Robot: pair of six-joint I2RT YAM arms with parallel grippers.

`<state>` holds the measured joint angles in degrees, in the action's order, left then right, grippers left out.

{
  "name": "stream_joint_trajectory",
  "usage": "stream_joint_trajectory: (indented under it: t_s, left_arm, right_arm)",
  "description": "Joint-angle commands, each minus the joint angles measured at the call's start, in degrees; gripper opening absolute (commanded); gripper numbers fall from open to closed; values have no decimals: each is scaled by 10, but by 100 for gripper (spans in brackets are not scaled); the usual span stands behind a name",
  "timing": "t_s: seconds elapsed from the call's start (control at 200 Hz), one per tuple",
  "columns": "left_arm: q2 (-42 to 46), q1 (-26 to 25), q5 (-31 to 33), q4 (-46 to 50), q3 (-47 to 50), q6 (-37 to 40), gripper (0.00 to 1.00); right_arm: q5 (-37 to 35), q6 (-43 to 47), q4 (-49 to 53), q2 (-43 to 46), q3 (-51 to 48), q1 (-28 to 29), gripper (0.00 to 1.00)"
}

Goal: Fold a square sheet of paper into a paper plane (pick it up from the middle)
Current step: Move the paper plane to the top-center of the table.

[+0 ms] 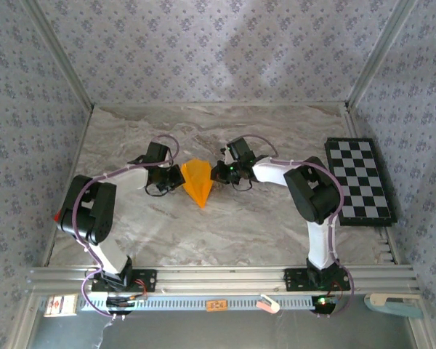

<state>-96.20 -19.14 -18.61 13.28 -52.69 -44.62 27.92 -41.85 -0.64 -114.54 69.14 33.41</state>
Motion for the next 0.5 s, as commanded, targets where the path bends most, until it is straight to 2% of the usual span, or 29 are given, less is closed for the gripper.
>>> stream_joint_trajectory:
  t_s: [0.0,0.205,0.495]
  left_arm:
    - [-11,3,4,35,-17,7,8]
    - [-19,3,-4,66,-39,16,14]
    - [62,-9,-4,77,-30,-7,36]
  right_arm:
    - [7,-14,-6,-7,-3,2,2]
    - [12,-13,0,-11,-3,2,2]
    - [22,-9,5,-9,4,4,2]
